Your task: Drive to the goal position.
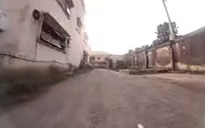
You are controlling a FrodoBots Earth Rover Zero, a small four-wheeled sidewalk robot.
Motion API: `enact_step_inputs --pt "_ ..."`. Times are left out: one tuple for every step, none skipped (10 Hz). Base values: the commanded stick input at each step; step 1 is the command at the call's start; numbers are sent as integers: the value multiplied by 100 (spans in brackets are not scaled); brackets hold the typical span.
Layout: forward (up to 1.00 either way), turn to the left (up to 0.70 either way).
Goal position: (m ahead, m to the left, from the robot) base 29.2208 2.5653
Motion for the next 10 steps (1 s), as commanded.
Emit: enact_step_inputs --pt "100 0" --pt "100 0" --pt "100 0" --pt "100 0" --pt "100 0" --pt "100 0" --pt "100 0" --pt "100 0" --pt "100 0" --pt "100 0"
